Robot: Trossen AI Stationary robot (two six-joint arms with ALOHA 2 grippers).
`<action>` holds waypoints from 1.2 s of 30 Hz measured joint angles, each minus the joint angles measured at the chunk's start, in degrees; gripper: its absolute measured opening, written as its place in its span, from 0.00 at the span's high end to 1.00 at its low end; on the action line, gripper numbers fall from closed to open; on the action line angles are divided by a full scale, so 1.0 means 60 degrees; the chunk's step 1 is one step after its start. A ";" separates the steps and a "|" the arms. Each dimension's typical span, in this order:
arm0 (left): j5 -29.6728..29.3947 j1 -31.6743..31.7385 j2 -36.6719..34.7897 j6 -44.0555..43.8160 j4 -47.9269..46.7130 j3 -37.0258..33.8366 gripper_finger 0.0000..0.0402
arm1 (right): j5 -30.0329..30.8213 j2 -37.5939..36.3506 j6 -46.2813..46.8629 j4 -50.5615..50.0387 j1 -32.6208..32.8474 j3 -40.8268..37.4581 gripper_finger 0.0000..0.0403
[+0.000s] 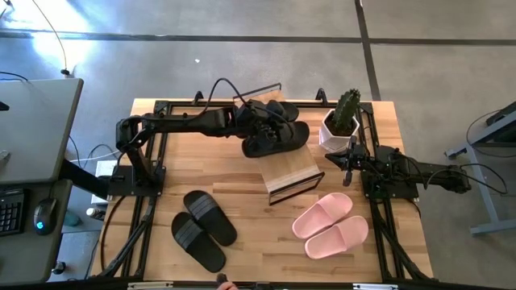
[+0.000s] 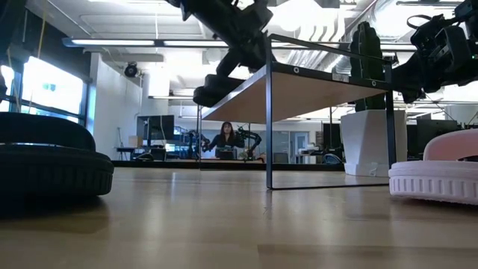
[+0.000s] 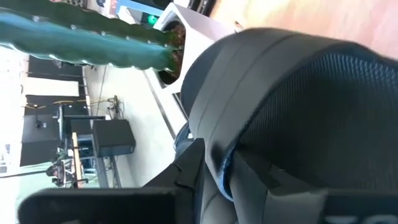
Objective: Pick and place slides into the shelf
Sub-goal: Put the black slide on the shelf, then put the black slide under the shelf
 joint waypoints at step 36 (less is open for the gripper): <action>-0.3386 -0.0649 0.0000 -0.0537 -0.0560 0.0000 0.79 | -0.0025 0.0004 0.0000 -0.0004 0.0000 0.0000 1.00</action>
